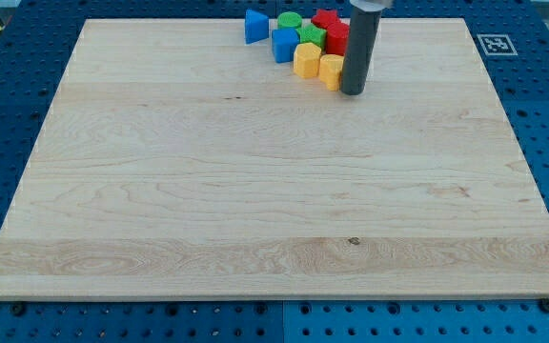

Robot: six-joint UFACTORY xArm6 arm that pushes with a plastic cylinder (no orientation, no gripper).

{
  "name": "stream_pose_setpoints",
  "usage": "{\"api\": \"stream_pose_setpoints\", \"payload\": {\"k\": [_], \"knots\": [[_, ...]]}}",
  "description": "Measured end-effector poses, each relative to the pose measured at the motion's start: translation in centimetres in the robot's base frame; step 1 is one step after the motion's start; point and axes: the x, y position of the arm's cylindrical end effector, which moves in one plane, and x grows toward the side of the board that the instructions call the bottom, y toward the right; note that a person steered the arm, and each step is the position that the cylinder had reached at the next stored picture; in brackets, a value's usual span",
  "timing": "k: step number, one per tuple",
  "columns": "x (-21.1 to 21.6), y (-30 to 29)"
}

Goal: Push yellow heart closer to the group of blocks

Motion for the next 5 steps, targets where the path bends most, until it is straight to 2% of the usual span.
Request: {"api": "stream_pose_setpoints", "payload": {"k": [2,5], "knots": [[0.3,-1.0],[-4.6,-1.6]]}}
